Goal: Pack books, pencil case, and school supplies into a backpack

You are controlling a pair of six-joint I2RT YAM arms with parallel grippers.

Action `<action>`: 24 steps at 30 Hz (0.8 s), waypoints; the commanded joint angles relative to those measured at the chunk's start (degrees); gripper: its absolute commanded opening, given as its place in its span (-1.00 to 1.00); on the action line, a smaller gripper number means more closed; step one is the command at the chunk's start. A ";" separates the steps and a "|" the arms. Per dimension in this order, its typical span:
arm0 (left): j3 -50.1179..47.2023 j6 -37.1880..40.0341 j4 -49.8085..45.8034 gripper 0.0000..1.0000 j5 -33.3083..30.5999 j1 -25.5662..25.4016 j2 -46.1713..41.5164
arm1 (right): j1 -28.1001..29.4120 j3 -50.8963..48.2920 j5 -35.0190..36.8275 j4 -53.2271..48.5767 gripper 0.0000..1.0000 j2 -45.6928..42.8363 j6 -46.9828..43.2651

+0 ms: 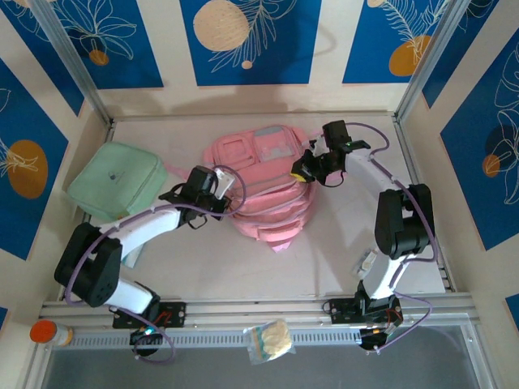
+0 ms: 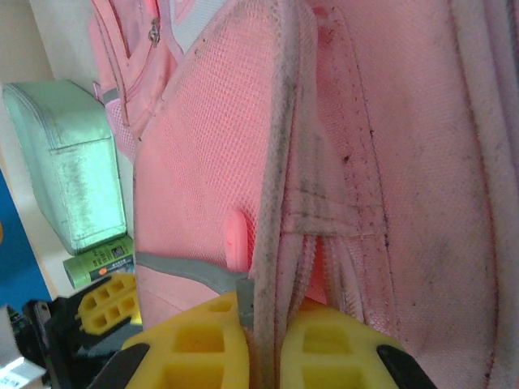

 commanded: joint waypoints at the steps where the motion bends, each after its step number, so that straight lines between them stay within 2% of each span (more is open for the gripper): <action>1: 1.62 3.05 1.20 -1.00 -3.38 1.54 1.88 | -1.25 3.46 0.62 -0.58 -1.00 1.26 -4.45; 6: 1.50 -2.37 3.48 -1.00 2.91 1.12 1.27 | -0.96 7.64 1.07 -0.41 -1.00 3.92 -6.19; 10: 2.39 -6.08 4.55 -1.00 3.90 -0.56 1.90 | -1.37 11.14 3.32 -2.30 -0.91 5.20 -6.25; 11: 2.49 -7.08 4.70 -0.98 4.21 -0.55 2.17 | -1.42 11.40 3.22 -2.62 -0.79 5.11 -6.12; 12: 2.36 -7.73 4.73 -0.79 4.27 -0.56 2.13 | -1.41 11.16 3.59 -3.13 -0.57 4.65 -6.14; 14: 2.38 -8.40 3.22 -0.67 4.09 -0.52 1.73 | -1.52 10.17 5.11 -4.56 -0.20 3.57 -6.46; 15: 2.32 -9.02 2.08 -0.56 3.92 -0.57 1.11 | -1.72 9.19 5.93 -5.34 -0.08 2.71 -6.49; 17: 1.96 -10.72 -0.05 -0.29 4.64 -0.65 -1.03 | -2.42 6.05 6.95 -5.47 0.08 -0.02 -6.04; 21: -2.72 -18.17 1.93 0.09 8.27 -1.53 -6.97 | -3.13 -2.16 11.38 -5.63 0.46 -8.68 -3.54; 24: -5.14 -24.84 3.19 0.25 7.98 -4.37 -9.48 | -3.39 -8.37 18.44 -7.66 0.69 -15.94 -0.52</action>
